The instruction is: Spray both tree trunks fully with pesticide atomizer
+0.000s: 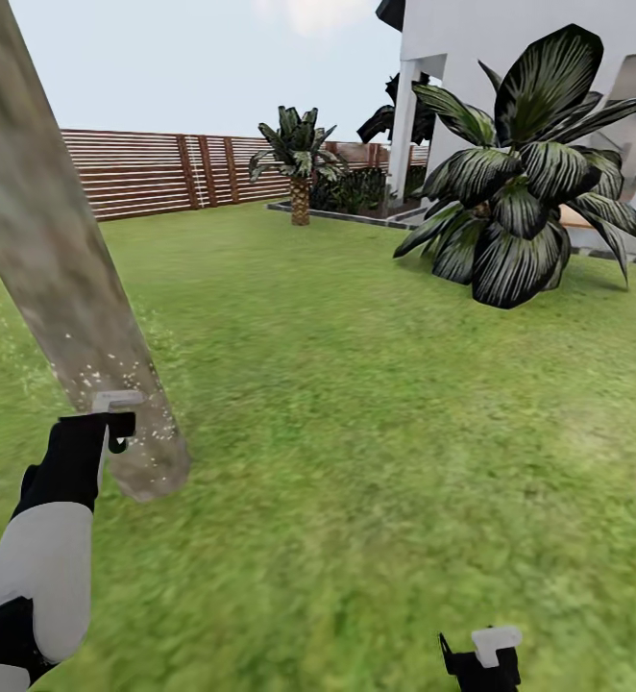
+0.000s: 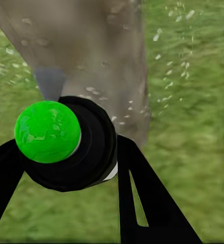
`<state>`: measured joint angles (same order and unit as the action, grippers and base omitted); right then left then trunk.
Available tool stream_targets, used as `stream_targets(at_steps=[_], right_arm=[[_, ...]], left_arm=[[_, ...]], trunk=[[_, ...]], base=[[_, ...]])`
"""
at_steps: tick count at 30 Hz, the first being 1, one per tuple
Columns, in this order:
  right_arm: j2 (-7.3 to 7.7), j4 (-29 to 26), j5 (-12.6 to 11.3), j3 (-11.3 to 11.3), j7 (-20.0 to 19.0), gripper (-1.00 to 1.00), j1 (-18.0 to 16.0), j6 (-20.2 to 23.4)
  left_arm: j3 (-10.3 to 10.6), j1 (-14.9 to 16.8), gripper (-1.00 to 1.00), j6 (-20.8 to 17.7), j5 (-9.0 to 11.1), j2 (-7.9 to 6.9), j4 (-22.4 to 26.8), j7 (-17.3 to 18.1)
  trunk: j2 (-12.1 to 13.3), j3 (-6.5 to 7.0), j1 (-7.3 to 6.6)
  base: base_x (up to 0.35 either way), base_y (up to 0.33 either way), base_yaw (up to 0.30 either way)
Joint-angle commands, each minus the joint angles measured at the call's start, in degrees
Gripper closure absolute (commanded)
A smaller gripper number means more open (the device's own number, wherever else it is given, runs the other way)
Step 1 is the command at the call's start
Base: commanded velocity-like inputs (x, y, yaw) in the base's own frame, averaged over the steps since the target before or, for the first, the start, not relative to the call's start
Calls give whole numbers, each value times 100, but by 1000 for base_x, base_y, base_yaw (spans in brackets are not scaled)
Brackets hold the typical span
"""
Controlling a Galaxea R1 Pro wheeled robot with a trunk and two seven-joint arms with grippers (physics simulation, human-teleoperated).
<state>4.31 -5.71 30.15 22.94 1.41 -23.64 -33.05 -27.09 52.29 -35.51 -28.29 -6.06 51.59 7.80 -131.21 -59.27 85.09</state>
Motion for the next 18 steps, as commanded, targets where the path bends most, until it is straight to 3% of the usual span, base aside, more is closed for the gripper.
stream_targets(at_steps=[1, 5, 10, 15, 18], right_arm=[[0, 0, 0, 0, 0, -100, 0, 0], [0, 0, 0, 0, 0, -100, 0, 0], [0, 2, 0, 0, 0, -100, 0, 0], [0, 0, 0, -1, 0, -100, 0, 0], [-12, -16, -6, 0, 8, -100, 0, 4]], left_arm=[[1, 0, 100, 0, -1, 0, 0, 2], [-13, -8, 100, 10, 20, 0, 7, 2], [-53, -127, 100, 53, 12, -59, -46, 21], [-77, -898, 100, 208, 24, -83, -66, 21], [-70, -1437, 100, 1039, 41, -58, -148, 102]], trunk=[[0, 0, 0], [0, 0, 0], [0, 0, 0], [0, 0, 0], [0, 0, 0]], base=[[20, -254, 0], [95, -246, 0], [-31, -39, 0], [-255, -1, 0], [-50, 0, 0]])
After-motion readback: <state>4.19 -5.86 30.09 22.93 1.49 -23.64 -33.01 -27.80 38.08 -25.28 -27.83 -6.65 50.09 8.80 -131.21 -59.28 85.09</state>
